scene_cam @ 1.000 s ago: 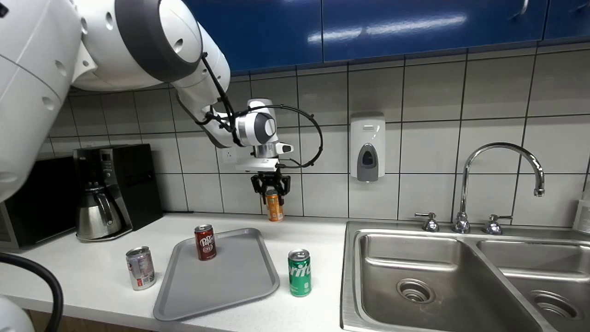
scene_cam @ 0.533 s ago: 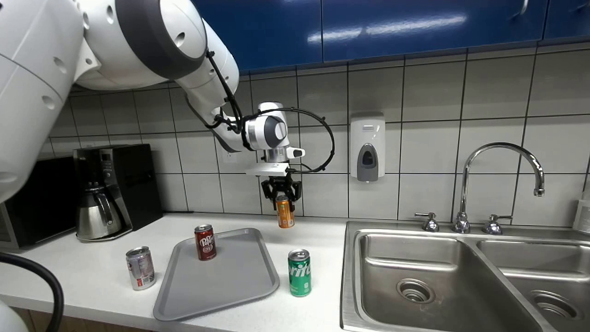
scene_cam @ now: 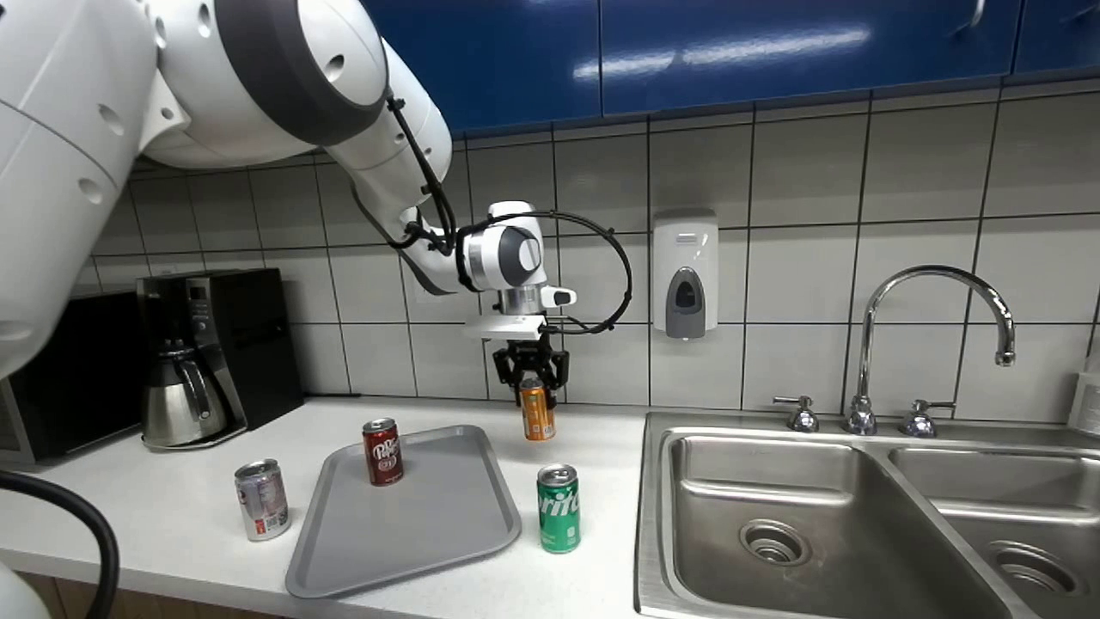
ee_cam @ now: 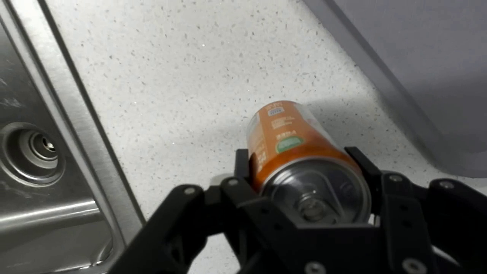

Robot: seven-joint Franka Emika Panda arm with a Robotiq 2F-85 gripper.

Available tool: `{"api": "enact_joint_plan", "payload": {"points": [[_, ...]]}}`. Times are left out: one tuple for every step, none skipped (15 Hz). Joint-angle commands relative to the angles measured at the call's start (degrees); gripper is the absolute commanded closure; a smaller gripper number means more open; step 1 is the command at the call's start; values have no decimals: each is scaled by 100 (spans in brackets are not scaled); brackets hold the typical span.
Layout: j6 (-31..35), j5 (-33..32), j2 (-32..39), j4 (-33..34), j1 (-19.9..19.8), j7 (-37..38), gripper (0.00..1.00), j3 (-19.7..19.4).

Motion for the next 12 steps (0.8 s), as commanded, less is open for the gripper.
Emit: {"api": "enact_joint_plan", "payload": {"points": [[-14, 24, -145, -170, -103, -34, 62, 35], [-26, 48, -115, -163, -125, -37, 62, 37], [-28, 63, -84, -153, -145, -31, 62, 36], [-22, 74, -61, -152, -162, -33, 62, 38], [-3, 53, -20, -146, -162, -1, 62, 20], [-13, 66, 11, -139, -180, -1, 62, 24], [-4, 54, 50, -137, -185, 15, 62, 16], [-8, 50, 79, -135, -191, 22, 62, 15], [1, 40, 116, -135, -188, 40, 62, 8], [-3, 45, 146, -130, -189, 47, 62, 10], [2, 47, 176, -129, -189, 46, 62, 13], [8, 52, 197, -135, -190, 39, 62, 18]]}}
